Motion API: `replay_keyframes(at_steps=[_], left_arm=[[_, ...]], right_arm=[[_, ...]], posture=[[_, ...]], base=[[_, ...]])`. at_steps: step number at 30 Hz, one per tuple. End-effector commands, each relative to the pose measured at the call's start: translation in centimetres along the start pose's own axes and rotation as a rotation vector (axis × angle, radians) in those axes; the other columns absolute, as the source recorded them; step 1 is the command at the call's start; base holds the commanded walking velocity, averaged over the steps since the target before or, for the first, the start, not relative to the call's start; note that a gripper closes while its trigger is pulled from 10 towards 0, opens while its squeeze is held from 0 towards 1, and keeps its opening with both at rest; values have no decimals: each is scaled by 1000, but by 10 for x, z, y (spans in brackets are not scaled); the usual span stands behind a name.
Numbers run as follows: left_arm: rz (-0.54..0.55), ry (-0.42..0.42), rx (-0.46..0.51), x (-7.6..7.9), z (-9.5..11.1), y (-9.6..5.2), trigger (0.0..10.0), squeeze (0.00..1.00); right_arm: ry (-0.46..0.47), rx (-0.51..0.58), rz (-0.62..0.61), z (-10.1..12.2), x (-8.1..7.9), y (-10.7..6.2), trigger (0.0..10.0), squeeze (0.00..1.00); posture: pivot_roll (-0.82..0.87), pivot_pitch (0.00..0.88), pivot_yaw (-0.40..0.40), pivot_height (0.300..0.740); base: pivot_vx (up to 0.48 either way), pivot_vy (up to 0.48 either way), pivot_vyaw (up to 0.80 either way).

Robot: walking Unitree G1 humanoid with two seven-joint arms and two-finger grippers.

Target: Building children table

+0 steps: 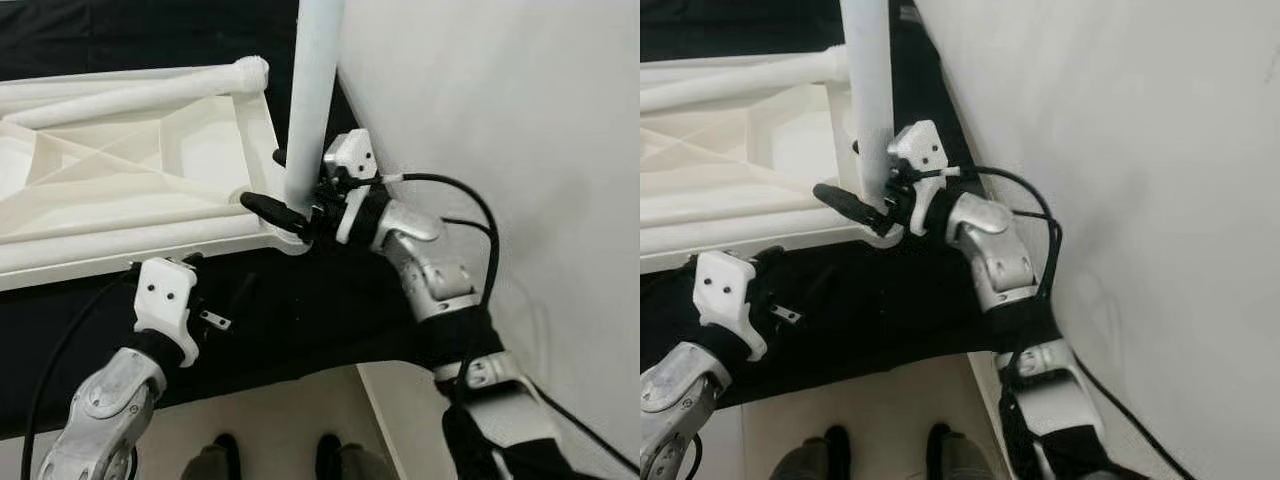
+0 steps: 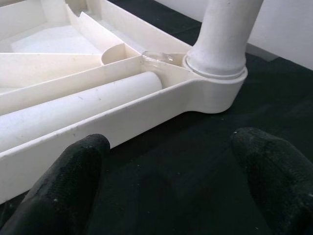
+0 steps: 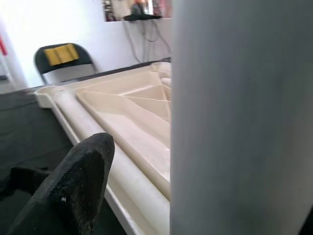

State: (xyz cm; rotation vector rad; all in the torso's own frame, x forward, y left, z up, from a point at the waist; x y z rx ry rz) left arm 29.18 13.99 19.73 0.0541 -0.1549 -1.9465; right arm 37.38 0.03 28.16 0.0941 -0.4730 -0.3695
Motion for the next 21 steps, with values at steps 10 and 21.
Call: replay_keyframes(at_steps=[10,21], left_arm=[[-7,-11,1,11,-5,3,10000,0],[-5,-18,-4,13,-7,2,10000,0]], right_arm=[[71,-19,207,-13,-4,3,0,0],[63,-25,240,-16,-2,-2,0,0]], posture=[[165,261,-159,740],[144,265,-155,740]], base=[[0,0,0],[0,0,0]])
Point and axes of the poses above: a point about 5 cm out from each wrist's last joint towards the gripper, its own y axis pointing out of the wrist towards the gripper, its own z axis along the axis of the wrist's last joint, x = y × z, the point moved 6 cm from there along y, pointing out of the wrist towards the gripper, and after that the axes turned 9 degrees about -y, right-handed, at the moved point
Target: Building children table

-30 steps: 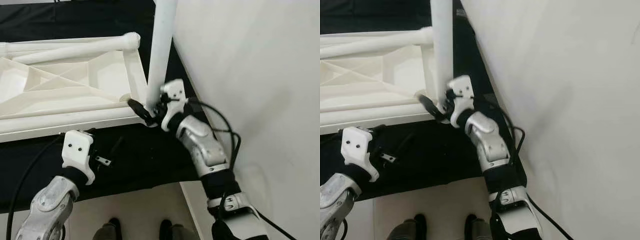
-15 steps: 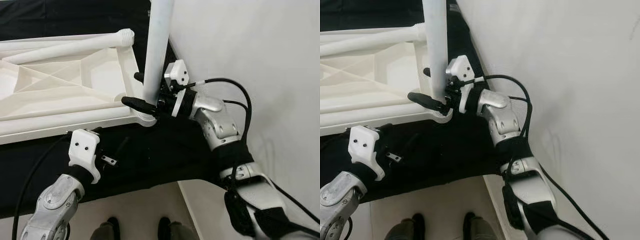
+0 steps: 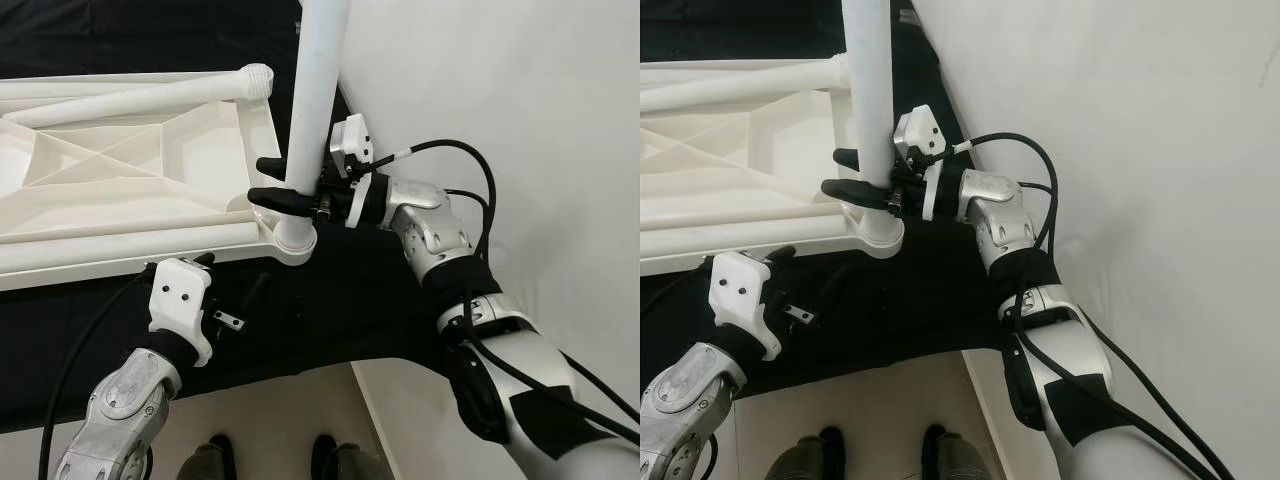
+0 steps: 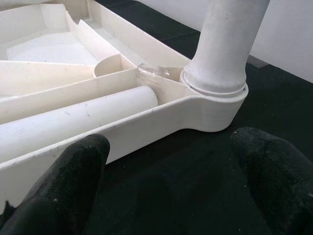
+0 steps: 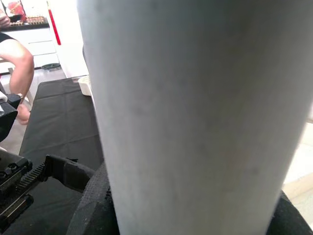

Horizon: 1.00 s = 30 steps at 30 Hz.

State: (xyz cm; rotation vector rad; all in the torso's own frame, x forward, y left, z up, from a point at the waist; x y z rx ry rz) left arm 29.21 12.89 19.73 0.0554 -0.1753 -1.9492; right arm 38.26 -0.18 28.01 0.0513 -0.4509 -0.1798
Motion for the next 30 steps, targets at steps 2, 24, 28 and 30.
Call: replay_keyframes(at_steps=[2,24,28,30], left_arm=[[-3,-10,-19,4,-7,-2,10000,0],[-14,-6,-42,-2,-9,-4,10000,0],[-20,-3,-37,-1,-8,-2,10000,0],[-28,-3,-40,1,-9,-2,10000,0]], right_arm=[[31,-34,27,-15,-8,-5,0,0],[178,-188,-652,-66,-30,-3,10000,1000],[103,-85,-351,-32,-32,14,10000,0],[62,-78,-302,-27,-31,13,10000,0]], posture=[[144,268,-157,740],[123,288,-118,740],[131,277,-128,740],[132,276,-130,740]], base=[[0,0,0],[0,0,0],[0,0,0],[0,0,0]])
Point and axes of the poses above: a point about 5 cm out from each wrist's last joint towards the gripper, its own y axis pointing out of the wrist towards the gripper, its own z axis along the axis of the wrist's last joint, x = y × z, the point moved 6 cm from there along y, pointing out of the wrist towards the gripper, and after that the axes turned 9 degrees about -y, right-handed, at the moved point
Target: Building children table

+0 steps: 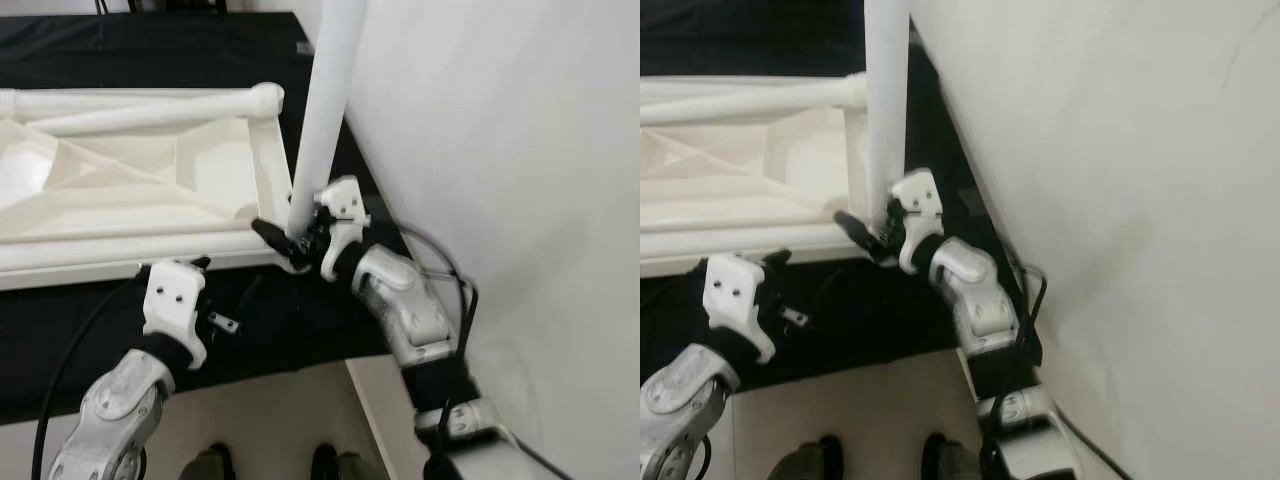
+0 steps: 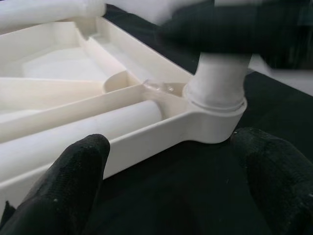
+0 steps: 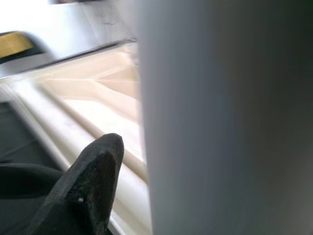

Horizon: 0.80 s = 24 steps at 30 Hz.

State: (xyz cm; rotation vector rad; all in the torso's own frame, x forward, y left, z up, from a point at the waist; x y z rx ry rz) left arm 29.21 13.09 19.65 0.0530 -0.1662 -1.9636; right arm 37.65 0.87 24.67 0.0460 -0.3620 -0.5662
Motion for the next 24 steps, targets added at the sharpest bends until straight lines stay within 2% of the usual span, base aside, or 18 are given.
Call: replay_keyframes(at_steps=[1,3,4,5,9,13,14,15,16,17,24], left_arm=[[-25,-8,-39,6,-10,0,10000,0],[-36,-8,-46,9,-12,-1,10000,0],[-58,-7,-65,14,-16,-1,10000,0],[-58,-7,-65,14,-16,-1,10000,0],[-92,-4,-118,20,-26,-6,10000,0],[-120,-2,-153,25,-33,-10,10000,0],[-123,-2,-160,26,-35,-12,10000,0],[-123,-2,-160,26,-35,-12,10000,0],[-123,-3,-163,26,-35,-13,10000,0],[-113,-2,-160,25,-35,-13,10000,0],[-92,3,-147,20,-30,-14,10000,0]], right_arm=[[-41,27,131,6,-9,3,10000,0],[-77,38,176,11,-7,3,10000,0],[-102,53,245,18,-2,4,10000,0],[-102,53,245,18,-2,4,10000,0],[-153,48,377,22,-5,3,10000,0],[-158,31,415,22,-2,4,10000,0],[-156,28,428,23,0,4,9529,0],[-156,28,428,23,0,4,9529,0],[-147,27,436,24,2,5,4431,0],[-132,32,455,25,2,5,0,0],[-114,26,497,20,3,3,0,0]], posture=[[134,275,-133,740],[137,274,-137,740],[141,272,-140,740],[141,272,-140,740],[150,275,-146,740],[159,284,-151,740],[160,284,-151,740],[160,284,-151,740],[161,289,-152,740],[161,290,-151,740],[157,297,-150,740]], base=[[0,0,0],[0,0,0],[0,0,0],[0,0,0],[0,0,0],[0,0,0],[0,0,0],[0,0,0],[0,0,0],[0,0,0],[0,0,0]])
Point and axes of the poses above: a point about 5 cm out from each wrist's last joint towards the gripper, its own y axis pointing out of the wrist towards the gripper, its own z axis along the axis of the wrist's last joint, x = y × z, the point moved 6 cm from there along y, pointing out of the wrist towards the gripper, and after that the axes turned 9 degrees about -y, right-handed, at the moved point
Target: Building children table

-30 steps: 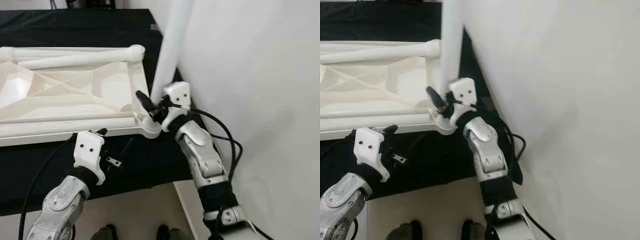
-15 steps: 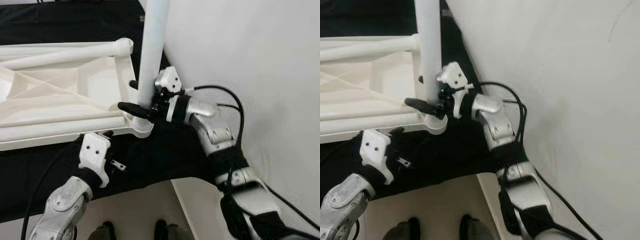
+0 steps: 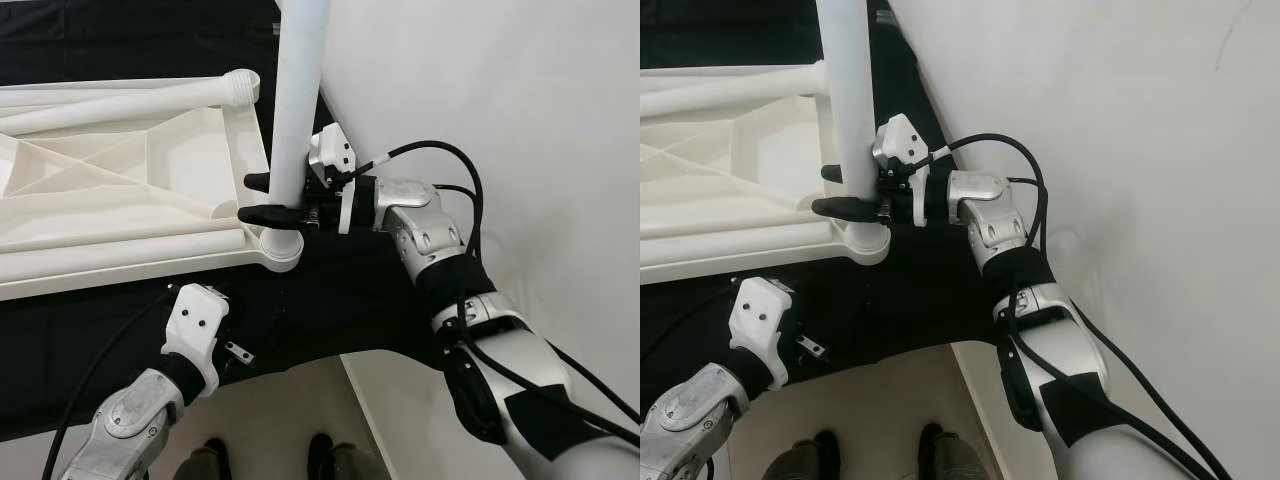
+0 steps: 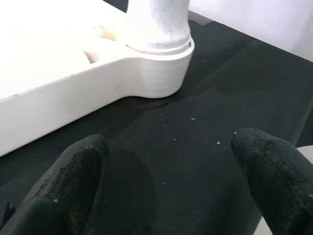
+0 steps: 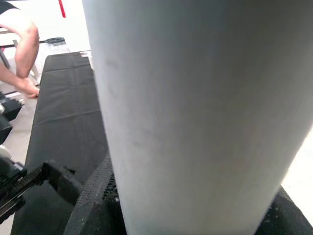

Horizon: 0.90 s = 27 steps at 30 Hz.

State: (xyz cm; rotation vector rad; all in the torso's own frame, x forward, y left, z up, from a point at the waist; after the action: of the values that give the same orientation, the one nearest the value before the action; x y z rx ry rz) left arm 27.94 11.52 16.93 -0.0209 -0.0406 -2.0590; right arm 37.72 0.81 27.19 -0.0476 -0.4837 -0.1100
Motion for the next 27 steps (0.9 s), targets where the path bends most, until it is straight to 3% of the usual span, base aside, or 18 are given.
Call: replay_keyframes(at_steps=[1,6,9,10,11,12,14,16,17,18,19,20,25,26,27], left_arm=[[-1,1,-20,2,-3,-4,10000,0],[-5,15,-13,2,1,-5,10000,0],[-18,32,12,3,11,-7,10000,0],[-18,32,12,3,11,-7,10000,0],[-21,34,22,3,15,-7,10000,0],[-21,34,22,3,15,-7,10000,0],[-21,44,35,-2,22,-7,10000,0],[-22,43,34,-2,22,-6,10000,0],[-24,41,33,-2,21,-5,10000,0],[-24,41,33,-2,21,-5,10000,0],[-27,41,31,-1,20,-3,10000,0],[-29,41,32,-1,20,-2,10000,0],[-29,43,31,-1,20,-2,10000,0],[-30,45,31,-1,20,-2,10000,0],[-38,43,31,1,20,-1,10000,0]], right_arm=[[17,0,30,-6,-6,0,0,0],[54,-47,-80,-28,-5,-13,0,0],[189,-241,-448,-82,-6,-29,0,0],[189,-241,-448,-82,-6,-29,0,0],[280,-351,-719,-107,-9,-46,0,0],[280,-351,-719,-107,-9,-46,0,0],[385,-448,-792,-124,-70,-45,0,0],[387,-422,-764,-120,-70,-40,0,0],[369,-409,-764,-118,-59,-38,0,0],[369,-409,-764,-118,-59,-38,0,0],[353,-401,-759,-116,-43,-36,0,0],[345,-397,-757,-114,-34,-33,10000,0],[331,-310,-728,-98,-19,-22,10000,0],[310,-231,-687,-85,-11,-14,10000,1000],[279,-151,-601,-70,-5,-5,10000,1000]], posture=[[152,298,-150,740],[141,305,-156,740],[133,313,-157,740],[133,313,-157,740],[131,321,-155,740],[131,321,-155,740],[115,311,-118,740],[115,311,-118,740],[126,307,-124,740],[126,307,-124,740],[127,298,-122,740],[139,294,-126,740],[145,287,-124,740],[149,282,-125,740],[155,276,-129,740]], base=[[0,0,0],[0,0,0],[0,0,0],[0,0,0],[0,0,0],[0,0,0],[0,0,0],[0,0,0],[0,0,0],[0,0,0],[0,0,0],[0,0,0],[0,0,0],[0,0,0],[0,0,0]])
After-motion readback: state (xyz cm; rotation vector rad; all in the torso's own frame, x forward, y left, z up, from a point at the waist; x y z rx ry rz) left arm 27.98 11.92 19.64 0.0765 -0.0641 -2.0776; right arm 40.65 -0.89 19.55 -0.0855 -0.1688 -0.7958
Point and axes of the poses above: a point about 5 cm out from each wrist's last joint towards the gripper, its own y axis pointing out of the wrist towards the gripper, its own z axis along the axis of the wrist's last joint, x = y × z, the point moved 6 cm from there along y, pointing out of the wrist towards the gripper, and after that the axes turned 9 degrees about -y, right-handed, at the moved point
